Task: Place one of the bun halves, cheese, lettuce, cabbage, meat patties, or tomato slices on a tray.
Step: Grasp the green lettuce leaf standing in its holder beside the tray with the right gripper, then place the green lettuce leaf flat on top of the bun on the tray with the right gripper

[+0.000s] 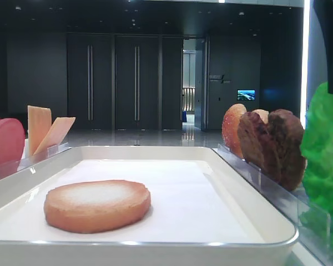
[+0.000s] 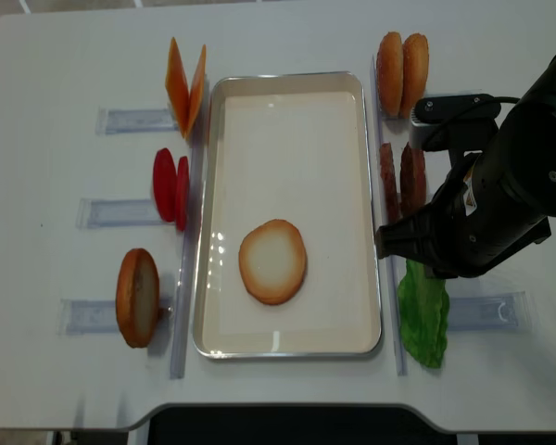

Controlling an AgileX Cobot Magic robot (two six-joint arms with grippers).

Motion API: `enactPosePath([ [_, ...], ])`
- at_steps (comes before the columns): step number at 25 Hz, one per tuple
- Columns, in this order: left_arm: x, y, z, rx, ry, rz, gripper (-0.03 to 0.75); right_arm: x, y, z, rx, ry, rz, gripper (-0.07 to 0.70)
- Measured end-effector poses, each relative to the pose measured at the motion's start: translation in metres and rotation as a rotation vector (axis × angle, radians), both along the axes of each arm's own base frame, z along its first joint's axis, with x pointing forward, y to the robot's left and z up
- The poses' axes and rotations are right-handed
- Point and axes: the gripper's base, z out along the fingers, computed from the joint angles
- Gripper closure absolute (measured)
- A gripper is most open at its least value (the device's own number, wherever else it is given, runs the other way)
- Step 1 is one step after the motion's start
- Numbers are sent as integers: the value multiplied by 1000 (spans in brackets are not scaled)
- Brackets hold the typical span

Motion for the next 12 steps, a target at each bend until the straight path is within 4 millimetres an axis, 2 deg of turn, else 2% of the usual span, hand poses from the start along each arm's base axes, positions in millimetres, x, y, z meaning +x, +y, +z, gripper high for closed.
enactPosePath([
  [8,0,0,0,0,0,0,244,-2,-2,5,7,-11,8,600],
  [12,0,0,0,0,0,0,244,-6,-5,25,52,-65,9,600],
])
